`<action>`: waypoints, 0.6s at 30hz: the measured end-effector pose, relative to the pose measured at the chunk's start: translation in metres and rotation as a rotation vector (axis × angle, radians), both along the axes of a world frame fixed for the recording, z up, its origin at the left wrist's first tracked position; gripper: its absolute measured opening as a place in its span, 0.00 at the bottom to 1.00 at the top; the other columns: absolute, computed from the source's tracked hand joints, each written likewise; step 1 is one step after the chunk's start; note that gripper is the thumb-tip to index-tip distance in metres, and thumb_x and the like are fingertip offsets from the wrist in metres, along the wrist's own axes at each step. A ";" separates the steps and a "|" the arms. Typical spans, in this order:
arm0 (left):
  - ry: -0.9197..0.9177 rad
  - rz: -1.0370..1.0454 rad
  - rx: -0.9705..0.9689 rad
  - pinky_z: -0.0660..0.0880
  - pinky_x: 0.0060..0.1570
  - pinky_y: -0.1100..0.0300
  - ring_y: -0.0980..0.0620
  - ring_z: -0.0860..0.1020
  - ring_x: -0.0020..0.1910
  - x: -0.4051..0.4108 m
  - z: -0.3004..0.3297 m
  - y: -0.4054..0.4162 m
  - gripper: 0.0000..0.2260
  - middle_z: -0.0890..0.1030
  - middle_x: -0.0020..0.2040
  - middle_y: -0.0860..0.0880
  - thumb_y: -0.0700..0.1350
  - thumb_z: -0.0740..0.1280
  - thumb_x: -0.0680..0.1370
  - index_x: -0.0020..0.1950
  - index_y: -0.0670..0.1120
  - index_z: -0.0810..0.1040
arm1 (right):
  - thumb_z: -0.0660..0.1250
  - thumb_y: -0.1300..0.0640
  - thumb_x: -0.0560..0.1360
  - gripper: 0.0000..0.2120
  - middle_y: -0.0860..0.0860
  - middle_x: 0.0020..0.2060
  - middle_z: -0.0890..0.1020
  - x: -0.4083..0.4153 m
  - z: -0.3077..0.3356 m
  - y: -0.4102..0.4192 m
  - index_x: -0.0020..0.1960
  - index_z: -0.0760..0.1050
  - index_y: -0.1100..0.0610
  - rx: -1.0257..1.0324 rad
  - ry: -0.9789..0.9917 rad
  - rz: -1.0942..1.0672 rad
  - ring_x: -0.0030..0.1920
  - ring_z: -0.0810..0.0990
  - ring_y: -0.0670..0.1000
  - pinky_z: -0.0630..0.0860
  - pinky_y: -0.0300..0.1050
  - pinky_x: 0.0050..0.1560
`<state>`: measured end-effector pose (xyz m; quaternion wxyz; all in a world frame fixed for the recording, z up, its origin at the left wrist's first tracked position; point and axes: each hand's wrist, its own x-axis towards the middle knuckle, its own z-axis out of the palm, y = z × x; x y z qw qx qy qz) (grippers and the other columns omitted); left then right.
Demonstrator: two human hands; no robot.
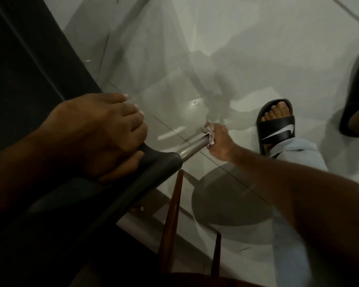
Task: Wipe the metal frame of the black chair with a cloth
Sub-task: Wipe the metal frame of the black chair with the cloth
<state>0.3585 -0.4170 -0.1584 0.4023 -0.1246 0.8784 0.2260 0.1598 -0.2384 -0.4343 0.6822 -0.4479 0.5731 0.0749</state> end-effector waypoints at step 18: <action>-0.239 -0.049 0.032 0.72 0.62 0.46 0.44 0.79 0.52 -0.028 0.035 -0.010 0.31 0.83 0.53 0.43 0.61 0.40 0.77 0.56 0.46 0.77 | 0.68 0.65 0.76 0.23 0.59 0.62 0.78 -0.014 0.199 -0.070 0.70 0.69 0.59 0.196 -0.223 -0.076 0.61 0.80 0.58 0.80 0.53 0.62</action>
